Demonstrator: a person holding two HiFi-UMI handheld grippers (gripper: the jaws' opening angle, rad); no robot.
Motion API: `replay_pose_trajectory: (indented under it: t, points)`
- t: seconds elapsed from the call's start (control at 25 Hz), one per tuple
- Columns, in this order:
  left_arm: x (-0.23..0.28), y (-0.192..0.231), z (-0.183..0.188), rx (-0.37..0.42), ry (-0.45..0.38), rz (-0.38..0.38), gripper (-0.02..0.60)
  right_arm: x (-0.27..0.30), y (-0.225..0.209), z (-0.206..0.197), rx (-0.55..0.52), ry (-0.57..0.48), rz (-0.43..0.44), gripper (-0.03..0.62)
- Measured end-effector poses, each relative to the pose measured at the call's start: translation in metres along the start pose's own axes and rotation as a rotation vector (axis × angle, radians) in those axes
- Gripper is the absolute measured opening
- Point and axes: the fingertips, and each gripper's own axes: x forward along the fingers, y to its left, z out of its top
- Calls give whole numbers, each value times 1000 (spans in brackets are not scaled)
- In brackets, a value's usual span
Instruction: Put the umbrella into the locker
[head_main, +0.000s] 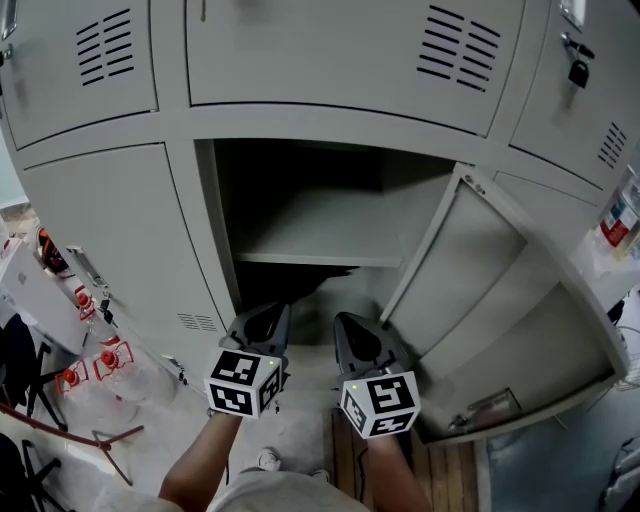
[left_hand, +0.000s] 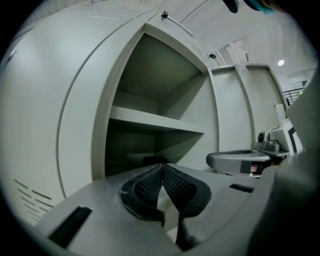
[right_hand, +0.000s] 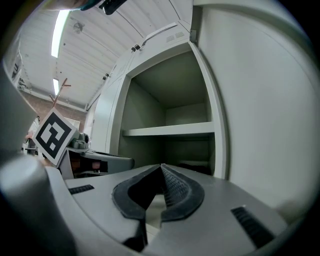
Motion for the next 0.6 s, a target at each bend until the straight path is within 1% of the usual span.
replay_pose_trajectory:
  t: [0.6]
  points:
    - [0, 2, -3, -22, 10, -3, 8, 0, 2, -1, 0, 1, 2, 3]
